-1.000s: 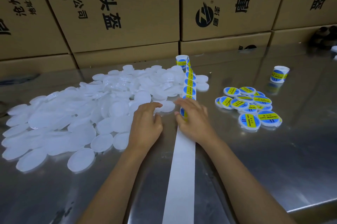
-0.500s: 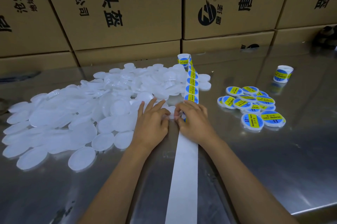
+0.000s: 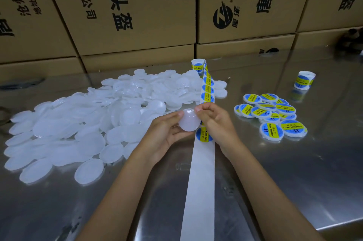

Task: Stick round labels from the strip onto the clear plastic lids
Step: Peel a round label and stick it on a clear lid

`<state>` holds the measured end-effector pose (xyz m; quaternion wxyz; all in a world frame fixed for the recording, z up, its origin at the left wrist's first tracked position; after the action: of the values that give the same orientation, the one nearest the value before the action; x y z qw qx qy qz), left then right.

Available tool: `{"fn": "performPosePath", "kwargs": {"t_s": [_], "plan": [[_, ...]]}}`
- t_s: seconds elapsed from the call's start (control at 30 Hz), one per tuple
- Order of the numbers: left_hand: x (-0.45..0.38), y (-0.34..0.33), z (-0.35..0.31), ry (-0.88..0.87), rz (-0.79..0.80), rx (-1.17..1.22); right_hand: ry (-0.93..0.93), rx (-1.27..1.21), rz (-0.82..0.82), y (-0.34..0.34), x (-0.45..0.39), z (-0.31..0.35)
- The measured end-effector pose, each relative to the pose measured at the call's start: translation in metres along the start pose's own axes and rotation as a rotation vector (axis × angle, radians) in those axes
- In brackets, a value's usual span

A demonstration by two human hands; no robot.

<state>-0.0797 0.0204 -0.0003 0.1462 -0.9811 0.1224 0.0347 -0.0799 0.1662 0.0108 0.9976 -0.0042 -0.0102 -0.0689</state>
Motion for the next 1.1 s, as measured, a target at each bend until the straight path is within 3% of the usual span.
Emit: {"fn": "performPosePath", "kwargs": {"t_s": [0.1,0.17,0.27,0.33,0.73,1.1], "plan": [[0.0,0.002,-0.001,0.027,-0.044,0.168,0.078,0.089,-0.101,0.018,-0.003,0.006],[0.0,0.006,0.001,0.055,-0.086,0.272,0.127,0.358,-0.157,0.031,-0.006,0.008],[0.0,0.01,0.003,0.075,-0.111,0.325,0.092,0.746,-0.023,0.031,-0.005,-0.006],[-0.001,0.012,0.004,0.077,-0.118,0.33,0.086,0.867,0.052,0.025,-0.003,-0.012],[-0.008,0.021,0.013,0.082,-0.175,0.39,0.199,0.748,0.147,0.001,0.007,-0.004],[-0.01,0.017,0.018,0.107,-0.105,0.418,0.272,0.747,0.166,-0.008,0.013,0.001]]}}
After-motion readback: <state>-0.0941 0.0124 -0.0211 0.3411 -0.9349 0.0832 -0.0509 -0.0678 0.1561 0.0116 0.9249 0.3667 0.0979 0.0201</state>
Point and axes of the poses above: each hand's wrist, its own x-axis away from the middle knuckle, its own y-axis out of the back of the hand, z = x × y, the point moved 8 cm from there along -x, towards the middle knuckle, and after that the axes turned 10 degrees about -y, right-handed, at the moved point
